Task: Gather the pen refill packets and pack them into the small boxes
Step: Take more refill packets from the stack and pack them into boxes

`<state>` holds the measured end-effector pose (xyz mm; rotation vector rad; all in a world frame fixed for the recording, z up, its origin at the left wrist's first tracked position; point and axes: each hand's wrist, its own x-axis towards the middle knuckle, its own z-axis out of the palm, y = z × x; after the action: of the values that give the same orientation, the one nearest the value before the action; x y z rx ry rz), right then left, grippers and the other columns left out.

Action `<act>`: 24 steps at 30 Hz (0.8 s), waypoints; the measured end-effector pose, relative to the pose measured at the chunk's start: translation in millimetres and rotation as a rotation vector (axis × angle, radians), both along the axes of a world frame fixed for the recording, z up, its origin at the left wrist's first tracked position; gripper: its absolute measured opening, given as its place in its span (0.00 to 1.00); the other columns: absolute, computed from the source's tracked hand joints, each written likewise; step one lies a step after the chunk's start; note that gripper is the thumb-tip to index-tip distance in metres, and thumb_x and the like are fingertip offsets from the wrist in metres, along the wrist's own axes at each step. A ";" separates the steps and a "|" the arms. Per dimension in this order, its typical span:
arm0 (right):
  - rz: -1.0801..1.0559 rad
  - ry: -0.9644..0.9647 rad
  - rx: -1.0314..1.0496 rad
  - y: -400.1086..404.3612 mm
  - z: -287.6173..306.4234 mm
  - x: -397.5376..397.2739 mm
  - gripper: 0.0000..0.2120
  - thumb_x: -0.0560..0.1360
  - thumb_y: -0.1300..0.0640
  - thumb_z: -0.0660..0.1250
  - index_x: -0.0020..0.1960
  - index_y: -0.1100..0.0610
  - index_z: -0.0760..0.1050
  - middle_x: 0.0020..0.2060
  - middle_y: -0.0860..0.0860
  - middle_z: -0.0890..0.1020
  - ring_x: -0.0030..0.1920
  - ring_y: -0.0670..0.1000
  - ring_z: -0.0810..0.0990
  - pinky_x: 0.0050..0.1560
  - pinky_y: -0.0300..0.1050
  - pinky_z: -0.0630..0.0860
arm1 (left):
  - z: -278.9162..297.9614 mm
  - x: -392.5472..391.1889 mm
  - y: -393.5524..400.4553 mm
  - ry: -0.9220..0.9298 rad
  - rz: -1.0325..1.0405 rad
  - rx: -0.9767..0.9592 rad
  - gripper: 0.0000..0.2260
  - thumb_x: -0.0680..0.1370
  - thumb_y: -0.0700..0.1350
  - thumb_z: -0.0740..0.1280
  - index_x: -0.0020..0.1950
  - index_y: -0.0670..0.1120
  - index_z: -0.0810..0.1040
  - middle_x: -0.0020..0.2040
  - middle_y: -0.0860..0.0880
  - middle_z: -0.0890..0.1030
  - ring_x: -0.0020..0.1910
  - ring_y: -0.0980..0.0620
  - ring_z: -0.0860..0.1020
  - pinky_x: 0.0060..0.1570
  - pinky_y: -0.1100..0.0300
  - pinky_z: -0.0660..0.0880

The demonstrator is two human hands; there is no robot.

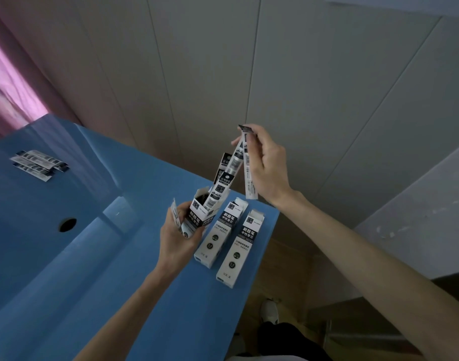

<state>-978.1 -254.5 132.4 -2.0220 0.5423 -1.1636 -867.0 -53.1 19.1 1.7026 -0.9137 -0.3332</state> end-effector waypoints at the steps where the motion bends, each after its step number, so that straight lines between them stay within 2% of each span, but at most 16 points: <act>1: 0.022 0.003 -0.024 1.6 1.1 0.1 0.14 0.87 0.53 0.55 0.65 0.54 0.76 0.45 0.47 0.84 0.28 0.54 0.78 0.26 0.59 0.75 | -0.8 -0.5 -0.1 -0.005 -0.002 -0.002 0.22 0.72 0.47 0.74 0.64 0.59 0.76 0.58 0.50 0.82 0.58 0.48 0.82 0.56 0.43 0.80; 3: 0.069 0.013 -0.072 7.2 0.2 0.0 0.14 0.86 0.53 0.56 0.67 0.55 0.76 0.46 0.49 0.84 0.31 0.51 0.80 0.28 0.56 0.78 | -2.5 -1.8 -0.9 -0.020 0.000 -0.002 0.22 0.73 0.45 0.75 0.64 0.58 0.75 0.57 0.50 0.82 0.57 0.49 0.82 0.55 0.43 0.80; 7: 0.094 0.016 -0.152 18.8 -8.5 -3.4 0.15 0.86 0.57 0.58 0.67 0.59 0.78 0.48 0.51 0.86 0.29 0.44 0.77 0.28 0.44 0.74 | -4.0 -4.4 -2.8 -0.077 0.034 0.012 0.21 0.74 0.40 0.76 0.62 0.55 0.75 0.53 0.50 0.81 0.51 0.52 0.82 0.48 0.47 0.80; 10: 0.058 -0.077 -0.122 18.4 -6.2 -3.8 0.14 0.86 0.57 0.59 0.67 0.60 0.78 0.49 0.50 0.85 0.30 0.47 0.80 0.28 0.48 0.78 | -0.8 -8.0 -2.5 -0.113 0.049 0.022 0.20 0.75 0.38 0.75 0.63 0.52 0.76 0.53 0.51 0.80 0.50 0.55 0.81 0.46 0.55 0.79; 13: -0.026 -0.135 -0.145 16.4 2.3 0.0 0.15 0.86 0.56 0.59 0.67 0.60 0.77 0.50 0.49 0.86 0.25 0.46 0.73 0.24 0.42 0.71 | 0.8 -9.8 -2.5 -0.147 0.042 0.035 0.20 0.74 0.36 0.74 0.63 0.48 0.76 0.53 0.51 0.79 0.51 0.56 0.80 0.46 0.59 0.77; 16: -0.010 -0.166 -0.206 22.4 1.4 -2.5 0.14 0.86 0.58 0.59 0.66 0.63 0.77 0.52 0.50 0.87 0.24 0.43 0.70 0.26 0.36 0.67 | 0.7 -9.6 -3.4 -0.141 0.033 0.031 0.20 0.74 0.36 0.75 0.64 0.47 0.76 0.53 0.51 0.79 0.51 0.56 0.80 0.47 0.58 0.78; 18: 0.022 -0.179 -0.208 25.4 -1.9 -6.8 0.14 0.86 0.59 0.59 0.66 0.63 0.77 0.53 0.51 0.87 0.24 0.42 0.69 0.27 0.34 0.65 | -0.9 -8.0 -3.2 -0.120 0.032 0.037 0.21 0.74 0.38 0.75 0.65 0.49 0.76 0.54 0.51 0.80 0.52 0.55 0.81 0.48 0.55 0.79; 21: 0.026 -0.192 -0.175 25.1 -1.7 -12.2 0.13 0.86 0.60 0.59 0.66 0.64 0.76 0.50 0.52 0.86 0.25 0.41 0.71 0.29 0.32 0.66 | 0.6 -3.9 -1.6 -0.042 0.052 0.011 0.22 0.74 0.41 0.73 0.65 0.57 0.75 0.57 0.51 0.81 0.56 0.53 0.82 0.53 0.48 0.81; 24: -0.005 -0.207 -0.147 21.4 5.6 -15.9 0.11 0.85 0.63 0.60 0.65 0.62 0.76 0.47 0.53 0.86 0.28 0.42 0.77 0.26 0.40 0.72 | 5.1 -2.2 0.3 -0.007 0.086 -0.029 0.24 0.73 0.39 0.73 0.61 0.65 0.74 0.57 0.53 0.82 0.57 0.53 0.82 0.55 0.45 0.81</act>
<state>-994.0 -233.2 138.0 -1.9907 0.3678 -1.4321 -869.2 -52.8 24.3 1.7121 -0.8438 -0.2555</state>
